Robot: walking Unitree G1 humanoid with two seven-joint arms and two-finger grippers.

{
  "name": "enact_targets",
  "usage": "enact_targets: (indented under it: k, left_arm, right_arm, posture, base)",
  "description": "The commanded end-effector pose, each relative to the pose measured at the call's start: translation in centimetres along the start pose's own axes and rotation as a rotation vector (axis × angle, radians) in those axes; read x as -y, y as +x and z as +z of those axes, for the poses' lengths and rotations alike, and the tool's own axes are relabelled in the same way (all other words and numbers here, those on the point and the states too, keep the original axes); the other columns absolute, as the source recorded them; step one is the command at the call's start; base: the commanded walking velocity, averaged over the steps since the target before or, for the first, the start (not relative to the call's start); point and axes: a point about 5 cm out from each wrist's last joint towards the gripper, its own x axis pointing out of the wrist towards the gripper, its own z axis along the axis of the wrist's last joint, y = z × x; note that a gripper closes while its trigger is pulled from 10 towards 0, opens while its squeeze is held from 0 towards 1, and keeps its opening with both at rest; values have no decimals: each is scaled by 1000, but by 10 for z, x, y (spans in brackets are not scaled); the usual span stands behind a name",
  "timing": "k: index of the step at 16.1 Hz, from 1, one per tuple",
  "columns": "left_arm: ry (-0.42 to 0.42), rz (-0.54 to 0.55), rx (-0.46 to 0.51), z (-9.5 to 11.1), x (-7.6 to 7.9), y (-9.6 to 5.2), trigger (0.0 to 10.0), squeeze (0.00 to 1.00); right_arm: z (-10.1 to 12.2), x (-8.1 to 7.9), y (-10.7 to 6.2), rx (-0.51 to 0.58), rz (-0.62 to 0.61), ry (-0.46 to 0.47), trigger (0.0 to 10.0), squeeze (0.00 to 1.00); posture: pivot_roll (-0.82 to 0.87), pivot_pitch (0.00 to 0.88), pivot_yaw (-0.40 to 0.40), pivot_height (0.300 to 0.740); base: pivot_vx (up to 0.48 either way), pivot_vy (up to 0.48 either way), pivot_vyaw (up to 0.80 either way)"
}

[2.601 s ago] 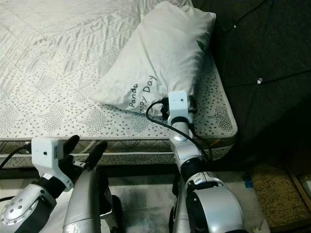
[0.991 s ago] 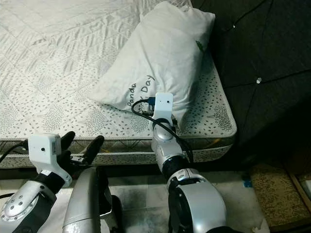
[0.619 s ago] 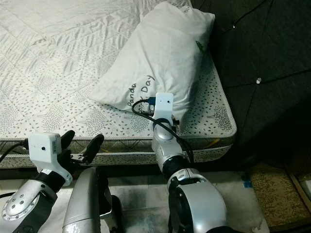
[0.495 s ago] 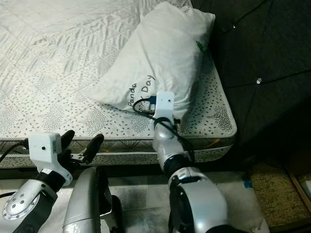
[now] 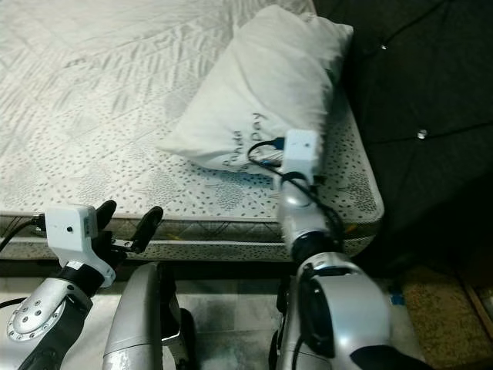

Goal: Clean up the room

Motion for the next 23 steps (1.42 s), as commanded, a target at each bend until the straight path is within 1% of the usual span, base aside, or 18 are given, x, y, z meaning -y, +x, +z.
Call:
enact_targets:
  k: [1,2,4,5,6,7,8,9,11,12,13,14,16,18,19,21,23]
  left_arm:
    - [7,19,1,-1,-4,1,10000,0]
    - [8,20,3,-1,-4,1,10000,0]
    - [12,22,11,-1,-5,4,10000,0]
    - [12,23,13,-1,-6,5,10000,0]
    - [12,22,15,-1,-7,6,10000,0]
    - [12,22,15,-2,-7,6,10000,0]
    - [12,19,18,-2,-7,8,10000,0]
    - [13,18,19,-2,-7,8,10000,0]
    - [14,12,24,-1,-7,11,10000,0]
    - [16,10,25,-1,-8,11,10000,0]
    - [16,9,26,-1,-8,12,10000,0]
    - [17,6,26,-2,-8,12,10000,0]
    - [17,3,27,-2,-9,13,10000,0]
    - [15,-2,26,-3,-8,14,10000,0]
    - [14,-5,26,-3,-8,15,10000,0]
    - [13,-14,27,-3,-7,17,10000,0]
    - [14,-16,27,-3,-7,17,10000,0]
  right_arm:
    - [15,28,7,57,-99,0,0,0]
    - [18,36,8,69,-113,-3,0,0]
    - [33,72,11,120,-183,-43,0,0]
    - [37,85,11,132,-211,-59,0,0]
    - [43,104,11,146,-248,-80,0,0]
    - [44,108,10,149,-255,-86,0,0]
    - [48,123,9,159,-286,-105,0,0]
    - [49,126,9,160,-290,-108,0,0]
    - [53,145,5,176,-317,-148,0,0]
    - [51,156,1,176,-332,-154,0,0]
    - [49,161,-1,176,-341,-162,0,0]
    - [42,171,-8,170,-356,-175,0,0]
    - [28,178,-17,150,-348,-186,0,0]
    - [19,186,-29,143,-361,-188,0,0]
    - [17,188,-32,140,-365,-188,0,0]
    - [15,191,-41,142,-368,-192,0,0]
    - [13,188,-47,142,-362,-186,0,0]
  posture:
    - [57,151,-29,542]
    - [51,146,-28,542]
    - [35,135,-24,542]
    - [30,133,-22,542]
    - [21,129,-20,542]
    - [21,129,-20,542]
    - [8,126,-14,542]
    - [7,126,-13,542]
    - [-5,123,-8,542]
    - [-9,123,-6,542]
    - [-11,121,-6,542]
    - [-19,120,-5,542]
    - [-29,119,-2,542]
    - [-42,120,3,542]
    - [-47,120,5,542]
    - [-54,120,7,542]
    - [-56,120,7,542]
  base:
    - [0,0,0]
    - [0,0,0]
    - [0,0,0]
    - [0,0,0]
    - [0,0,0]
    - [0,0,0]
    - [0,0,0]
    - [0,0,0]
    - [0,0,0]
    - [0,0,0]
    - [0,0,0]
    - [0,0,0]
    - [0,0,0]
    - [0,0,0]
    - [0,0,0]
    - [0,0,0]
    - [0,0,0]
